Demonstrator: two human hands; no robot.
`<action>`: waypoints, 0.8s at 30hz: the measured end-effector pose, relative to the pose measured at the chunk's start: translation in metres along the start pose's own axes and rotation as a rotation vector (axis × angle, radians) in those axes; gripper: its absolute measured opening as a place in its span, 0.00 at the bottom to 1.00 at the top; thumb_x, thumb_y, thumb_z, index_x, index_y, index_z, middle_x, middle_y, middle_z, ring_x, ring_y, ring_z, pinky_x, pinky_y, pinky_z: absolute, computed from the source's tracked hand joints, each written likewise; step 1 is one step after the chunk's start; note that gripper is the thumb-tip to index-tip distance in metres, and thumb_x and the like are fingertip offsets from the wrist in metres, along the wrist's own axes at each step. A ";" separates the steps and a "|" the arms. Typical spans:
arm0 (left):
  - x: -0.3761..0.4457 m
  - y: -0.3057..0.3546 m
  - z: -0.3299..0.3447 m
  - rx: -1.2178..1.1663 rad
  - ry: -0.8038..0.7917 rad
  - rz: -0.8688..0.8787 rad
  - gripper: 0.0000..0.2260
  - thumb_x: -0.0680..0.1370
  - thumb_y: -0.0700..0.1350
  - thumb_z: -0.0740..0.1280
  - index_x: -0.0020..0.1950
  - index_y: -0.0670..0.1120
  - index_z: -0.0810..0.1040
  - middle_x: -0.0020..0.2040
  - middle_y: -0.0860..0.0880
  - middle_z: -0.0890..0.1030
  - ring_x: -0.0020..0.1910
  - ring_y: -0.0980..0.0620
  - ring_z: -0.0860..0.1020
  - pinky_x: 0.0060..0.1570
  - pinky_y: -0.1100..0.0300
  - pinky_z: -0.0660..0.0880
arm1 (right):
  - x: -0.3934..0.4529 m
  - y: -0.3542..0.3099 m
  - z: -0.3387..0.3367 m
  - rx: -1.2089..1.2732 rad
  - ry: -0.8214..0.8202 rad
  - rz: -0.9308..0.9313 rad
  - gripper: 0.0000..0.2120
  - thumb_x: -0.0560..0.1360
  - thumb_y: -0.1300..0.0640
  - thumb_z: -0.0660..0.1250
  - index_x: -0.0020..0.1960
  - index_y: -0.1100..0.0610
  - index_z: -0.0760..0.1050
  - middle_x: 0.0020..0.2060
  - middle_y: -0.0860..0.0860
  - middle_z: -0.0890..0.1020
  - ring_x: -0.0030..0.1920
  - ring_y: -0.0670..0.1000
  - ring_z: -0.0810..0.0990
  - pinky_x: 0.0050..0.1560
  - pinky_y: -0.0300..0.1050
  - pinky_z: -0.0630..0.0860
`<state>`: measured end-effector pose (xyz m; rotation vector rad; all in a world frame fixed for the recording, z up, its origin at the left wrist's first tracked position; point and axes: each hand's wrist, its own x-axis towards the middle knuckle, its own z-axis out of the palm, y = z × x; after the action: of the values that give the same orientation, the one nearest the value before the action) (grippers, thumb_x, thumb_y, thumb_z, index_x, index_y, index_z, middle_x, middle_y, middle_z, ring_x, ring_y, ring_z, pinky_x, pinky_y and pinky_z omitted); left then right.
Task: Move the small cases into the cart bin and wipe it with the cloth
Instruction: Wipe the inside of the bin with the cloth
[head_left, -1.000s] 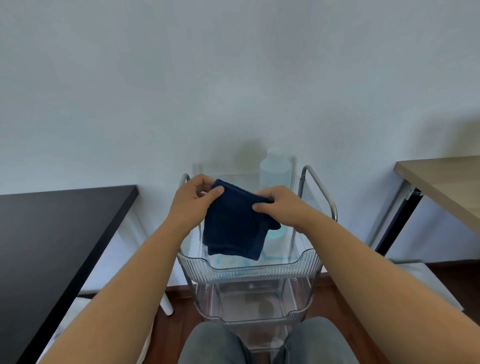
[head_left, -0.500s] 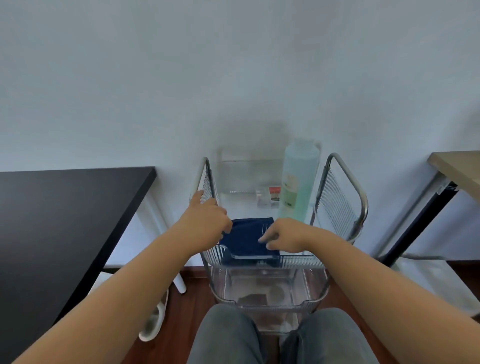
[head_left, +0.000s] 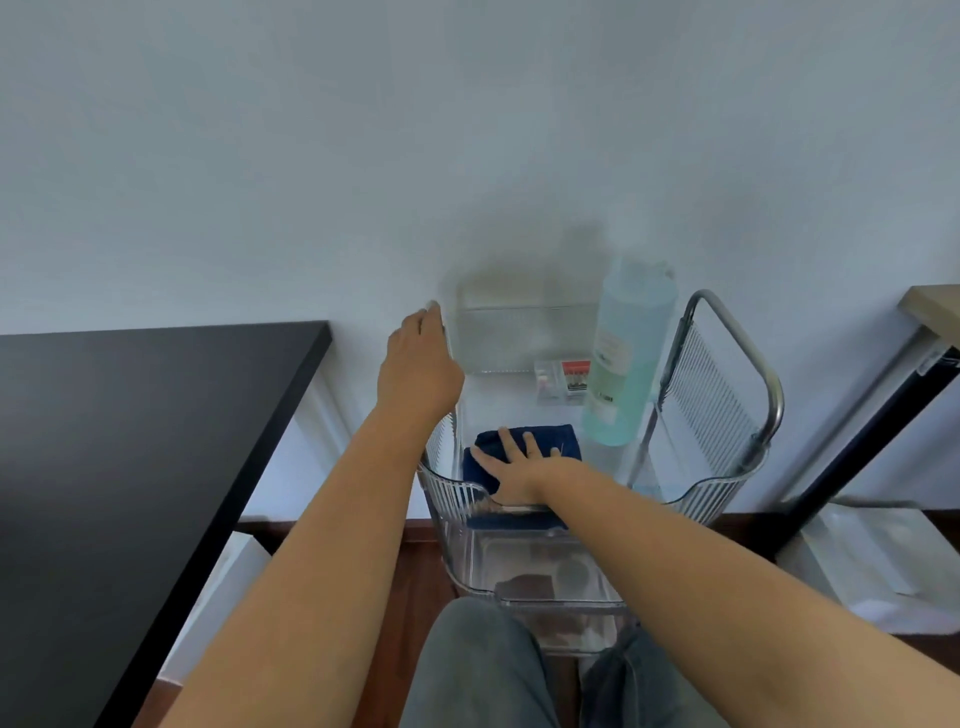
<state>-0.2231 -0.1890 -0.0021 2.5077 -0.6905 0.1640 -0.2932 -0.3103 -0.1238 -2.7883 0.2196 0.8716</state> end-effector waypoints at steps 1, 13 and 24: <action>0.002 -0.003 0.000 0.025 -0.013 0.005 0.32 0.77 0.34 0.58 0.80 0.45 0.54 0.77 0.44 0.60 0.73 0.42 0.63 0.69 0.51 0.64 | 0.001 0.002 -0.001 -0.037 -0.029 -0.001 0.37 0.75 0.30 0.52 0.75 0.36 0.34 0.77 0.52 0.31 0.76 0.63 0.33 0.71 0.71 0.39; -0.001 -0.015 0.006 0.044 0.030 -0.006 0.35 0.75 0.34 0.58 0.81 0.50 0.54 0.78 0.50 0.60 0.67 0.41 0.69 0.61 0.49 0.71 | -0.052 0.053 -0.018 -0.165 -0.248 0.202 0.30 0.83 0.47 0.47 0.77 0.45 0.32 0.78 0.57 0.37 0.77 0.63 0.49 0.73 0.59 0.53; -0.004 -0.015 0.004 -0.075 0.021 -0.017 0.36 0.74 0.32 0.58 0.80 0.50 0.55 0.78 0.47 0.60 0.71 0.43 0.68 0.69 0.49 0.66 | -0.076 0.068 -0.025 -0.187 -0.270 0.382 0.21 0.79 0.59 0.57 0.71 0.64 0.66 0.65 0.62 0.71 0.64 0.61 0.72 0.65 0.51 0.70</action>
<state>-0.2194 -0.1786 -0.0138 2.4361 -0.6545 0.1557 -0.3550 -0.3758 -0.0709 -2.7974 0.6712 1.4106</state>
